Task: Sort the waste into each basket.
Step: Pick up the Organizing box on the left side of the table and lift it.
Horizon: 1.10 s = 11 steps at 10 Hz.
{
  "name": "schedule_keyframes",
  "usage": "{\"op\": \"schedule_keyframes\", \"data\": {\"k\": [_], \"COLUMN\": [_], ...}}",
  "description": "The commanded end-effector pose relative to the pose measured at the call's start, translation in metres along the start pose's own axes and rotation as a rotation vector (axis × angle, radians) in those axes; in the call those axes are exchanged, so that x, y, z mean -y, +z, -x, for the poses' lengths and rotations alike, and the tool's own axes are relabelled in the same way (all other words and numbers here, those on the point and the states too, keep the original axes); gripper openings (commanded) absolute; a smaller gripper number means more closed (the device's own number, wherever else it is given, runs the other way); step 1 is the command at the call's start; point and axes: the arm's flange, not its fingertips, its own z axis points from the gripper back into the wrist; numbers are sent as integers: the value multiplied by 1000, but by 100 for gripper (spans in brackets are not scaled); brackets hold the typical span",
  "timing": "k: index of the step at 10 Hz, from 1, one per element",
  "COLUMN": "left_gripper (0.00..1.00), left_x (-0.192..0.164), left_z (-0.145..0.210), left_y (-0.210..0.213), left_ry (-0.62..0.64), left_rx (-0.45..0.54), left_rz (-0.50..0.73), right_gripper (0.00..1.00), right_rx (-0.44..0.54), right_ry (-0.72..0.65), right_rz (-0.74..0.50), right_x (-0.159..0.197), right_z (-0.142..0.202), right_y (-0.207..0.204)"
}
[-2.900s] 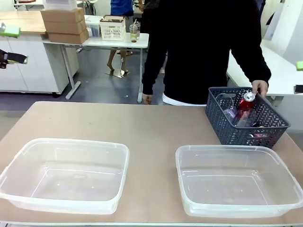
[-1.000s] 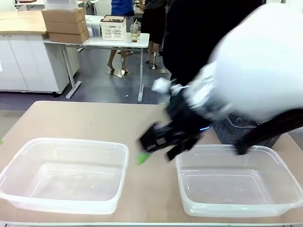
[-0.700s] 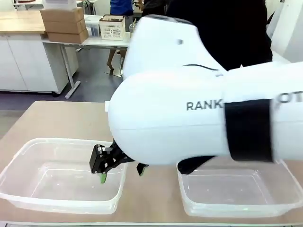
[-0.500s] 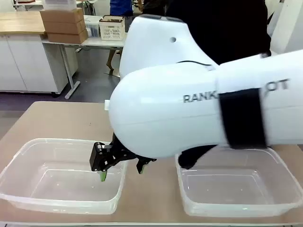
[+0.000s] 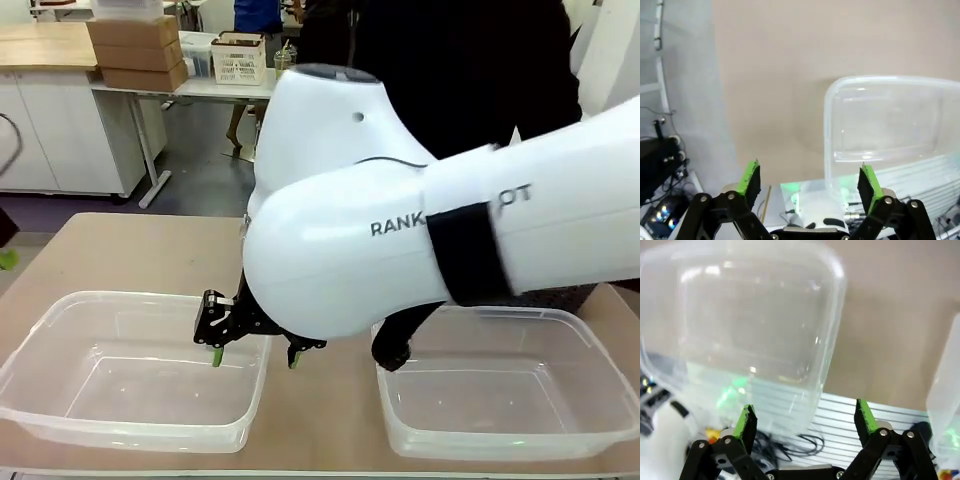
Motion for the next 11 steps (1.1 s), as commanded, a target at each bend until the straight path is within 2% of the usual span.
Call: {"op": "schedule_keyframes", "data": {"k": [1,3,8,9,10,11], "left_gripper": [100,100,100,40,40,0], "left_x": [16,28,38,40,42,42], "left_z": [29,36,50,51,52,52], "left_y": [-89,-130,-168,-173,-175,-175], "left_ry": [-13,-91,-185,-213,-215,-216], "left_rx": [-84,-230,-319,-309,-309,-313], "left_rz": [0,50,115,96,107,113], "right_gripper": [100,100,100,40,40,0], "right_rx": [-3,-30,-61,-77,-74,-63], "right_ry": [-133,-171,-190,-179,-199,-210], "right_rz": [79,120,224,240,241,251], "right_x": [-25,-18,-14,-15,-14,-13], "right_z": [-25,-34,-38,-35,-34,-33], "right_y": [-29,-39,-42,-43,-41,-39]}}
